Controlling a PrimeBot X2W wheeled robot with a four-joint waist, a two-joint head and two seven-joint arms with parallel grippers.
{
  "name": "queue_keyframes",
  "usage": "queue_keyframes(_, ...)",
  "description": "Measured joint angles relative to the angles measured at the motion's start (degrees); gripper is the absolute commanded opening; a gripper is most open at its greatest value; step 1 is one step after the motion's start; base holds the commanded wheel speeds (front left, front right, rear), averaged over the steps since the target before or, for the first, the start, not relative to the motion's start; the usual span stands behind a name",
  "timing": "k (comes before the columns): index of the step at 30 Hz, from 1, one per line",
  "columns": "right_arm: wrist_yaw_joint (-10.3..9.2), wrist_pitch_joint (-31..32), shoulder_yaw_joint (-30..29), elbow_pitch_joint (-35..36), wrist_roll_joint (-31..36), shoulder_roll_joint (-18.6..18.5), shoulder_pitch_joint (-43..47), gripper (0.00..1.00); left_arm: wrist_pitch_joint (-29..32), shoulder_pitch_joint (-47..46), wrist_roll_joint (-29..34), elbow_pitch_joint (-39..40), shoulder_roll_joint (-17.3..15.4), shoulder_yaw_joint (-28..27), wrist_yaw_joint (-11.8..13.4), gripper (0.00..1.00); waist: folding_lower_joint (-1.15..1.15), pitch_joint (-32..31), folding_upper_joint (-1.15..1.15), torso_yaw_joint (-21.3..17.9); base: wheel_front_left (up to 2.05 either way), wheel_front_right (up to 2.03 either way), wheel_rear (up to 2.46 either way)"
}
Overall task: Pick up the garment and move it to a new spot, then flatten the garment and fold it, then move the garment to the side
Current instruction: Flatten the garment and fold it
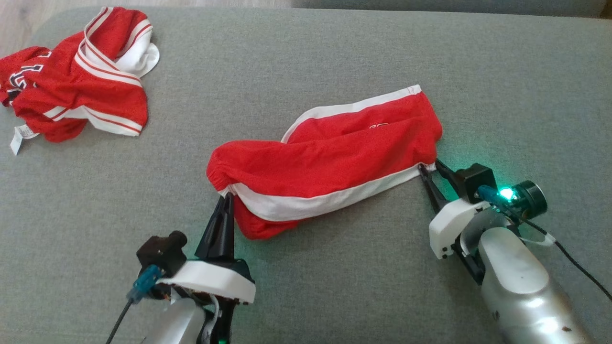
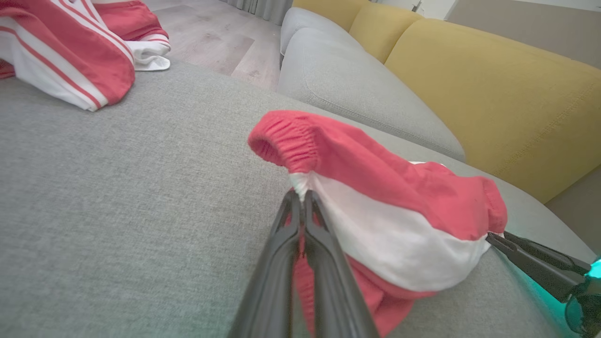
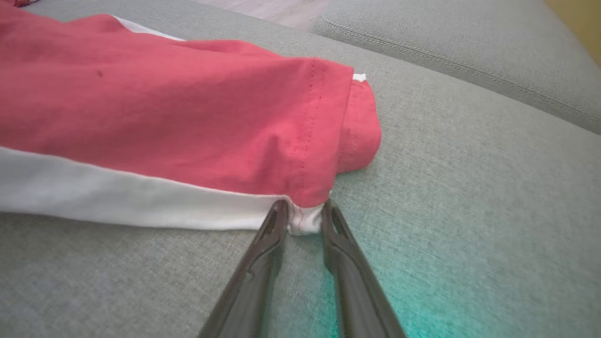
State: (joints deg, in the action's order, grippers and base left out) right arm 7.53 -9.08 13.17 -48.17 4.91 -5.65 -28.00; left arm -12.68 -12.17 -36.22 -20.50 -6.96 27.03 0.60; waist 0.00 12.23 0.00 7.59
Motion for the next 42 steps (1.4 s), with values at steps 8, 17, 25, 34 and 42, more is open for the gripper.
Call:
queue_keyframes(8,0.00,-2.3,2.5,-2.2,-4.5,0.1,-2.0,0.00,0.0,-0.4,0.4,2.4,-0.6,0.3,0.5,0.00,0.00,0.1,0.00,-0.4,0.00,0.00,0.00)
queue_keyframes(17,0.00,-3.6,4.7,8.3,-12.3,-1.0,-1.9,0.00,0.2,-1.2,3.0,11.0,-4.6,-0.2,1.5,0.00,0.00,-2.8,0.00,-1.4,0.00,0.00,0.00)
queue_keyframes(25,0.00,0.4,1.3,32.0,-14.3,-5.1,1.7,0.00,6.3,-4.7,4.5,25.7,-10.9,-1.9,2.4,0.00,-0.01,-7.7,0.00,-3.2,0.00,0.00,0.00)
queue_keyframes(34,0.00,9.9,-5.3,57.1,-13.2,-5.9,9.3,0.00,13.7,-10.2,5.6,39.9,-15.7,-4.2,3.4,0.00,-0.02,-12.5,0.00,-5.4,0.00,0.00,0.00)
queue_keyframes(42,0.00,17.2,-10.2,71.7,-12.1,-5.4,11.8,0.00,20.9,-18.0,5.6,45.7,-17.8,-4.8,3.5,0.00,-0.02,-12.4,0.00,-7.6,0.00,0.00,0.00)
